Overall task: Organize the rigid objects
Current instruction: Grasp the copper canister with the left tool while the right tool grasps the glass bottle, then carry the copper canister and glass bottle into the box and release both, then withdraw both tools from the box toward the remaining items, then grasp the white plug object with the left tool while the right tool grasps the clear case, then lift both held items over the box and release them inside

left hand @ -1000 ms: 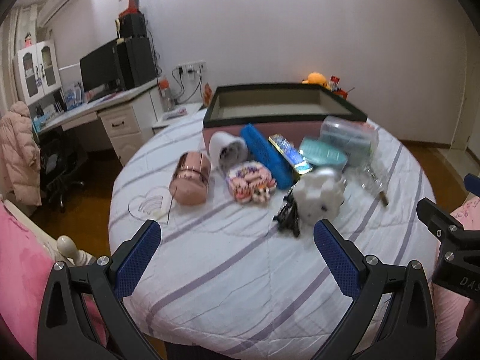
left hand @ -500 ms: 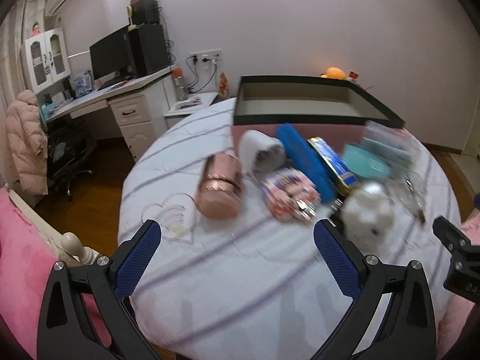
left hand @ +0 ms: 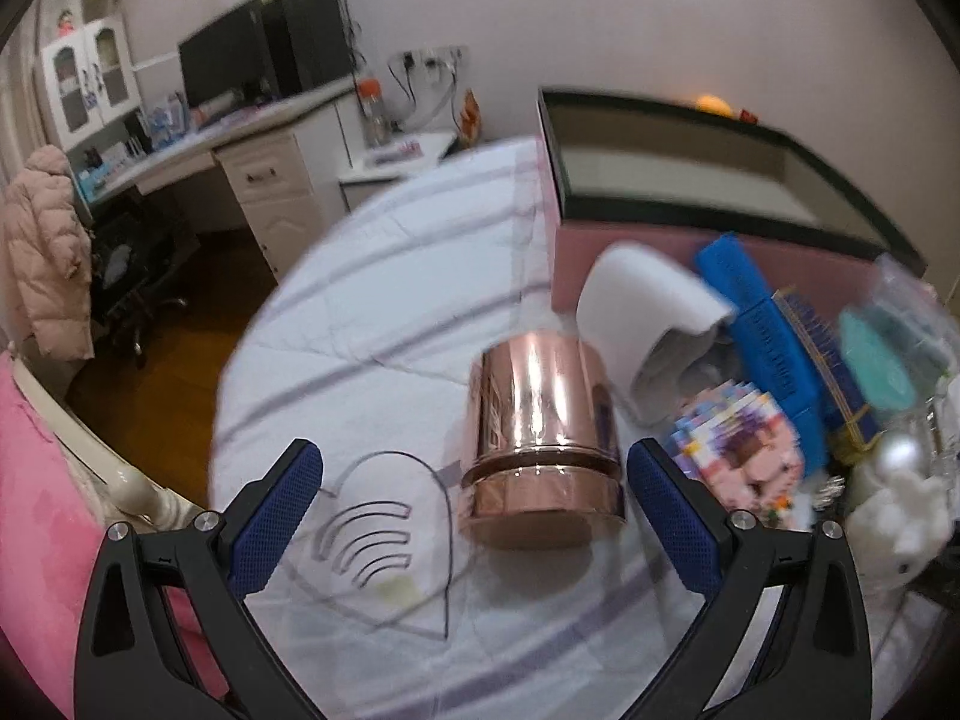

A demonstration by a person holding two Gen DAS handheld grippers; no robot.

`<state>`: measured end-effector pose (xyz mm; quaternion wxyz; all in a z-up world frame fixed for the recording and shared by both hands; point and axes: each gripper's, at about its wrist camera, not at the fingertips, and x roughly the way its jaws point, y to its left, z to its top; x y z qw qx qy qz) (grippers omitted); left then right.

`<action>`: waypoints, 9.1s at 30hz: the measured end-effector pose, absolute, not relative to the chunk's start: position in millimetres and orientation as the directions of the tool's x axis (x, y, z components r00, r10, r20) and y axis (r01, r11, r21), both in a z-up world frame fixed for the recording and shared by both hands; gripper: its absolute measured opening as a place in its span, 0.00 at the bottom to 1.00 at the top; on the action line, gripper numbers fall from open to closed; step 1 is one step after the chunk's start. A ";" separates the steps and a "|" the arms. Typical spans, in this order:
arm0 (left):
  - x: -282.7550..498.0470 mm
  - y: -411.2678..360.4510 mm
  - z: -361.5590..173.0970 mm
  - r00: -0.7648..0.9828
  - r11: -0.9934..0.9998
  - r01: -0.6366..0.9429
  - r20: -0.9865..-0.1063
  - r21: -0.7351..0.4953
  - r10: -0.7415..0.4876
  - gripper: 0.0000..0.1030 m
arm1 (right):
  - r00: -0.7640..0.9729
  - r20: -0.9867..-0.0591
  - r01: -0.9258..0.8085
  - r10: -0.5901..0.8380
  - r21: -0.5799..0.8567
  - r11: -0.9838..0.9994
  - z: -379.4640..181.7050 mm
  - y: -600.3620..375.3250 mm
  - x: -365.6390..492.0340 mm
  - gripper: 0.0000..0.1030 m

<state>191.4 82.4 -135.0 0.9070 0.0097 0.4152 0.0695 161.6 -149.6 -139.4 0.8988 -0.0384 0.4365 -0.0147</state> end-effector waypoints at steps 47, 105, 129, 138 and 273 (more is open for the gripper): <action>82.6 43.4 -14.6 0.852 1.000 0.004 -0.523 0.009 0.001 0.46 | 0.871 -0.484 -0.081 0.084 0.028 0.996 -7.9 -163.2 57.9 0.47; 344.4 -21.5 -58.7 0.684 0.985 0.136 -0.729 0.108 -0.014 0.46 | 0.745 -0.658 -0.104 0.112 0.051 0.993 -75.6 -165.6 304.4 0.47; 320.4 -9.7 -33.0 0.755 0.979 0.051 -0.649 0.197 0.091 0.96 | 0.777 -0.623 -0.078 0.090 0.047 0.996 -50.2 -161.7 287.4 0.80; 258.5 -5.6 13.7 0.826 0.981 0.013 -0.554 0.195 0.099 0.96 | 0.847 -0.529 -0.067 0.060 0.006 0.998 -3.0 -163.5 226.1 0.80; 101.4 54.1 36.5 0.886 1.000 -0.007 -0.464 0.018 0.014 0.54 | 0.864 -0.425 -0.243 0.272 0.121 0.962 30.9 -183.1 78.7 0.38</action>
